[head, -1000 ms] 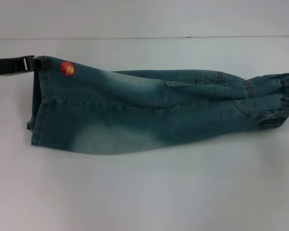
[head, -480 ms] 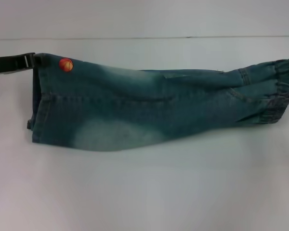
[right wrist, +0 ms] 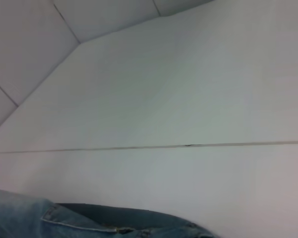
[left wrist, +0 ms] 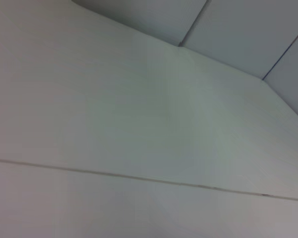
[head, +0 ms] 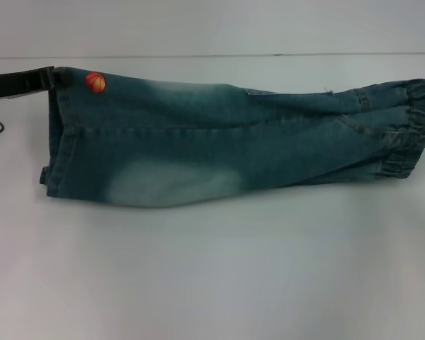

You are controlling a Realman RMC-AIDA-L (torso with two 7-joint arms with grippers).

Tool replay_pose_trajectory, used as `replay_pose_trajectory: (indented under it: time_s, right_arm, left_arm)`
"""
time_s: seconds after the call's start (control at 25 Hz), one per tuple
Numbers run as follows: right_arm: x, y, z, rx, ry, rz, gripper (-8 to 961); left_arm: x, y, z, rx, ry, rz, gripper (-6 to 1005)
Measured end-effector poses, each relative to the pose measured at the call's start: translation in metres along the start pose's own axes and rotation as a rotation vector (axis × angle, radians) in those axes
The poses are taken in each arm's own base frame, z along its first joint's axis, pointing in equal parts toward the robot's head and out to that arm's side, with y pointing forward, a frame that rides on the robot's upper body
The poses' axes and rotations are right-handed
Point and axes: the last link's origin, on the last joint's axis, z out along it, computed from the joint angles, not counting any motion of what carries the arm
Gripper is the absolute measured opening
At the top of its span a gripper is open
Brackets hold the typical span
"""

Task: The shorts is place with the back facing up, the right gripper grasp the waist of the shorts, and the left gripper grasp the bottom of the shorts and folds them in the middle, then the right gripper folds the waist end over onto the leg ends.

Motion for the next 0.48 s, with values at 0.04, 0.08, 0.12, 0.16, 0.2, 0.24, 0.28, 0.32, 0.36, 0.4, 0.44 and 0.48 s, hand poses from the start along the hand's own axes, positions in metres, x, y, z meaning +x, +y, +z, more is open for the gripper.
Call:
replay_pose_trajectory:
  time_s: [0.04,0.08,0.12,0.16,0.2,0.24,0.28,0.32,0.36,0.4,0.44,0.48]
  right_arm:
    - [-0.001,-0.001,0.001,0.008,0.000,-0.003,82]
    - [-0.001,-0.001,0.001,0.014,0.002,-0.006,86]
    - [-0.002,-0.002,0.002,0.021,0.004,-0.009,90]
    - [-0.002,-0.002,0.003,0.027,0.006,-0.013,94]
    - [-0.003,-0.002,0.004,0.033,0.008,-0.017,98]
    - [-0.003,-0.003,0.005,0.038,0.010,-0.021,102]
    - [-0.004,-0.003,0.005,0.042,0.011,-0.023,105]
    - [-0.004,-0.003,0.006,0.047,0.011,-0.026,109]
    - [-0.005,-0.003,0.006,0.051,0.009,-0.029,113]
    - [-0.006,-0.004,0.007,0.059,0.005,-0.029,117]
    - [-0.007,-0.005,0.007,0.068,0.000,-0.027,121]
    - [-0.008,-0.006,0.008,0.079,-0.006,-0.022,125]
  left_arm:
    - [0.000,0.001,0.001,-0.002,0.000,0.002,95]
    - [0.000,0.003,0.003,-0.004,0.000,0.004,98]
    - [0.000,0.003,0.003,-0.004,0.000,0.004,101]
    - [-0.001,0.004,0.005,-0.004,0.001,0.003,104]
    - [-0.001,0.004,0.006,-0.002,0.002,0.003,107]
    - [-0.002,0.005,0.007,-0.001,0.003,0.003,110]
    - [-0.002,0.006,0.007,-0.002,0.003,0.002,113]
    - [-0.003,0.006,0.008,0.001,0.005,0.002,116]
    - [-0.004,0.007,0.009,0.003,0.007,0.001,119]
    - [-0.004,0.007,0.010,0.006,0.009,0.000,122]
    - [-0.005,0.007,0.011,0.010,0.011,-0.002,125]
    - [-0.006,0.008,0.012,0.014,0.014,-0.004,128]
